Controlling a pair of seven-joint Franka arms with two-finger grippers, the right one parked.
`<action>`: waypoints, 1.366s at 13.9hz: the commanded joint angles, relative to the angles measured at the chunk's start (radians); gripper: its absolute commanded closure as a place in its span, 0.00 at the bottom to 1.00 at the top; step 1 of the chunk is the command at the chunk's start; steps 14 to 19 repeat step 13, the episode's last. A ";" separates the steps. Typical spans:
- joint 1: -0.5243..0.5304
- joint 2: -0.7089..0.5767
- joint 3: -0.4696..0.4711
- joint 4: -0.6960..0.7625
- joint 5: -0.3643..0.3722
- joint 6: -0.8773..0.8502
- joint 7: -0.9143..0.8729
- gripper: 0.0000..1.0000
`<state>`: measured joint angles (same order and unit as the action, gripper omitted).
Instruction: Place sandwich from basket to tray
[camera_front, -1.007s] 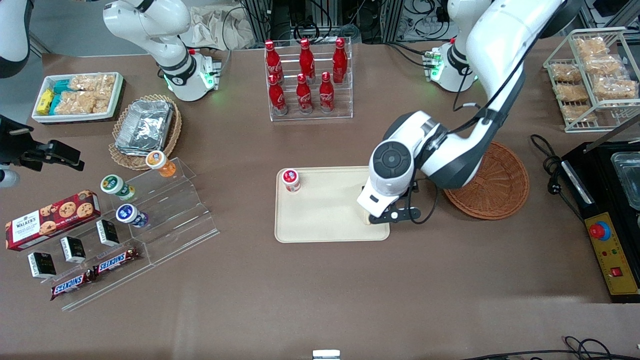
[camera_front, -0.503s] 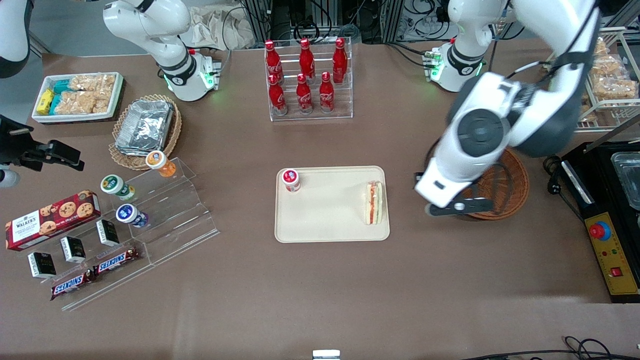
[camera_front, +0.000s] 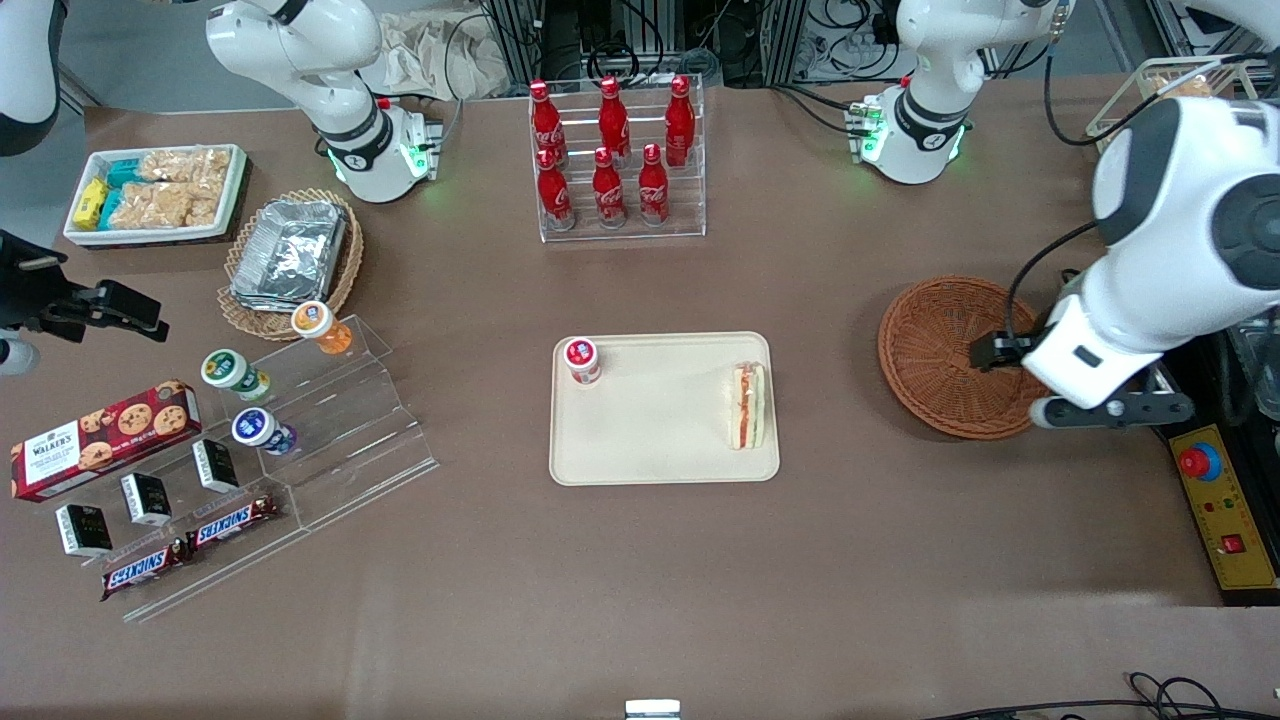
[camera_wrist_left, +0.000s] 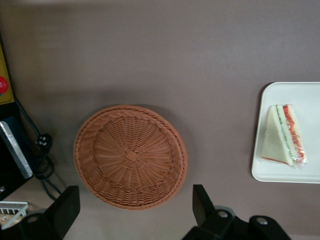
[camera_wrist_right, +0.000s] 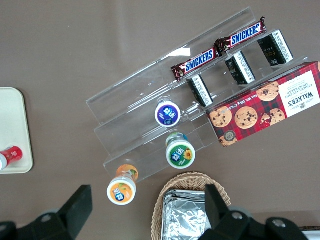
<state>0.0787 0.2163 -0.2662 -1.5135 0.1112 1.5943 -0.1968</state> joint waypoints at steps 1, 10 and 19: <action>-0.083 -0.067 0.169 -0.040 -0.062 -0.008 0.136 0.00; -0.071 -0.091 0.245 -0.022 -0.065 -0.024 0.221 0.00; -0.070 -0.091 0.245 -0.022 -0.067 -0.022 0.223 0.00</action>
